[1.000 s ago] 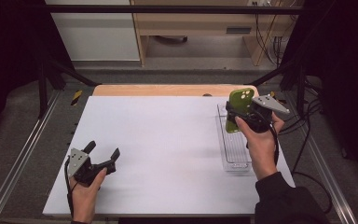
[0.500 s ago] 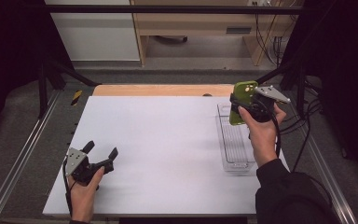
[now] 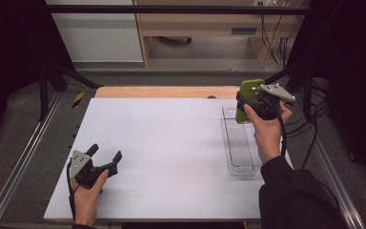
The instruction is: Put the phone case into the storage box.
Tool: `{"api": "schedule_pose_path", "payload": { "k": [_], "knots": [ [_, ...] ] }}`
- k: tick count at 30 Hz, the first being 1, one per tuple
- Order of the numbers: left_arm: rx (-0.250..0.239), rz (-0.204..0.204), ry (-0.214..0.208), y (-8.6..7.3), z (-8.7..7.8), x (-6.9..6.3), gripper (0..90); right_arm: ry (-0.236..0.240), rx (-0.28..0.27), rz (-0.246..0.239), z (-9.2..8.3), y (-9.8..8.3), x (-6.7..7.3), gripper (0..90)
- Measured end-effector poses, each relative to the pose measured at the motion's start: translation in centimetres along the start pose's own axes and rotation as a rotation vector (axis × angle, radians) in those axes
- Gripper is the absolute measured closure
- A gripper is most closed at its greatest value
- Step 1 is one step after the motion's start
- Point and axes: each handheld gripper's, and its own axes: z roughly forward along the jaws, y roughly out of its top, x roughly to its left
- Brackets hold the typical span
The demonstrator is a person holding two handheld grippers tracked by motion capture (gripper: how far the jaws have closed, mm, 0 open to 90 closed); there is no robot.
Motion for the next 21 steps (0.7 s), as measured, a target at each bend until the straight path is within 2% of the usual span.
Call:
{"api": "schedule_pose_path", "payload": {
  "k": [2, 6, 7, 9, 15, 21],
  "knots": [
    [0.005, 0.005, 0.003, 0.0, -0.1, 0.0, 2.7, 0.0, -0.013, -0.016, 0.0, 0.1, 0.2, 16.3],
    [0.0, -0.004, 0.0, -0.1, -0.1, 0.1, 2.8, 0.001, -0.005, -0.011, 0.4, 0.2, 0.3, 16.3],
    [0.003, -0.021, 0.001, -0.2, -0.2, 0.2, 2.9, -0.002, -0.014, 0.001, 0.6, 0.3, 0.4, 16.3],
    [0.0, -0.025, -0.001, -0.1, -0.1, 0.2, 2.9, -0.003, -0.01, 0.005, 0.7, 0.3, 0.4, 16.3],
    [0.004, -0.011, -0.01, -0.1, 0.0, 0.0, 3.0, -0.017, -0.002, -0.032, 2.0, 0.1, 0.8, 16.3],
    [0.011, -0.004, -0.017, -0.2, 0.1, -0.3, 3.1, -0.045, 0.004, -0.019, 3.5, -0.2, 0.7, 16.3]
  ]
}}
